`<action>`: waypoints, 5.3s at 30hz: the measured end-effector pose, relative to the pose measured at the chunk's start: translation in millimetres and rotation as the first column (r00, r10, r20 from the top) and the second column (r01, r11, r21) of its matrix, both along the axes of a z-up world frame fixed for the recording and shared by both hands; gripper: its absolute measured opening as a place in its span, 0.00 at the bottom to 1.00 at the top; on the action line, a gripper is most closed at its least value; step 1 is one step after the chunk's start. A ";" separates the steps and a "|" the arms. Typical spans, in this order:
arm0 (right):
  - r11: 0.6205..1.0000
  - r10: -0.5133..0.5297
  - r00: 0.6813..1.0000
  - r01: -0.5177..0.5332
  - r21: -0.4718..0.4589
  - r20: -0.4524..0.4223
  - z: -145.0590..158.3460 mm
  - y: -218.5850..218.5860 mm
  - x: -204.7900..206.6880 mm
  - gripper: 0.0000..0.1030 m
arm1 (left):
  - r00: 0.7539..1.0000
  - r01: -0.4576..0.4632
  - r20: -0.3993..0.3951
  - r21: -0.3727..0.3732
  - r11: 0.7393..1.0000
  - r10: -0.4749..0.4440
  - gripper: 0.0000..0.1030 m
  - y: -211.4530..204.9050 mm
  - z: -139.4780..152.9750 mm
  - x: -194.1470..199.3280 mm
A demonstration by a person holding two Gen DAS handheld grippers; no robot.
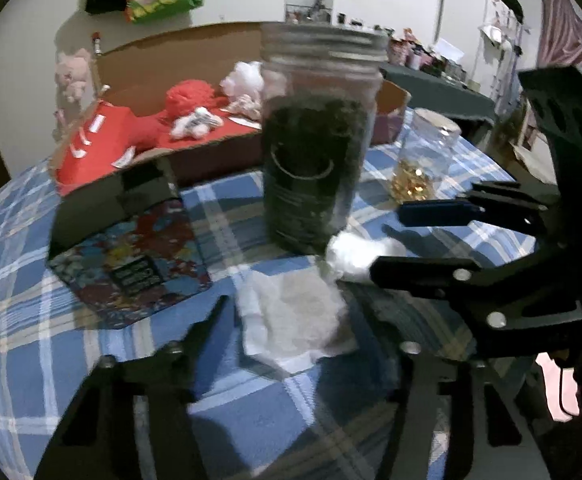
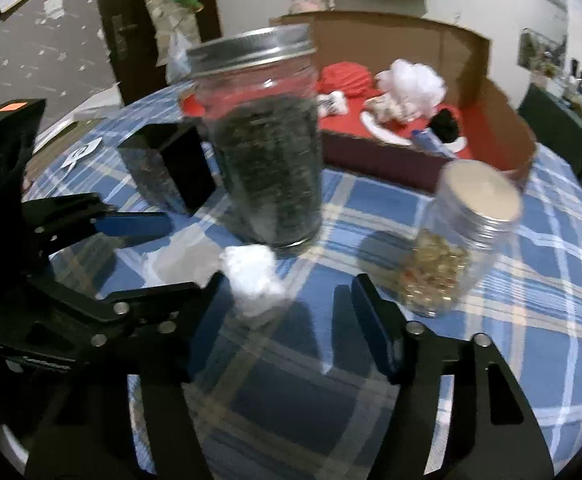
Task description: Organize soft objects
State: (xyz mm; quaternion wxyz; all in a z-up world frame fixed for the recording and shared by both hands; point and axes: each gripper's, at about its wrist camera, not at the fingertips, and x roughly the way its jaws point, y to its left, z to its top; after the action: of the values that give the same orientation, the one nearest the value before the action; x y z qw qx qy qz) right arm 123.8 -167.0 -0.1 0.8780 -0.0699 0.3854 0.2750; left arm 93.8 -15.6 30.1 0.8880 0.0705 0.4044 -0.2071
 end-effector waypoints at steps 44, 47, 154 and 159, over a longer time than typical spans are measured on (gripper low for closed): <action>0.985 -0.174 0.985 0.173 0.025 0.011 16.8 -81.0 -22.4 0.17 | 0.996 0.085 0.035 -0.027 0.996 -0.084 0.17 24.3 68.3 34.2; 0.980 -0.196 0.980 0.196 0.014 0.014 19.2 -93.6 -20.1 0.17 | 0.996 0.087 0.032 -0.013 0.996 -0.087 0.18 27.0 70.0 44.4; 0.963 -0.225 0.965 0.199 -0.180 -0.138 78.0 -11.0 170.5 0.75 | 0.978 -0.172 -0.115 0.027 0.985 0.174 0.95 45.4 80.4 176.3; 0.955 -0.276 0.945 0.250 -0.158 -0.174 66.3 -16.1 170.9 0.75 | 0.958 -0.235 -0.163 0.014 0.972 0.234 0.95 51.0 67.1 177.7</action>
State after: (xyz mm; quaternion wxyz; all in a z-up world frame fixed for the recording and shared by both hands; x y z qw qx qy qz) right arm 294.7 -183.1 66.3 0.8585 -0.0494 0.4926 0.1341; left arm 271.5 35.4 97.2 0.8703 0.0025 0.4808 -0.1065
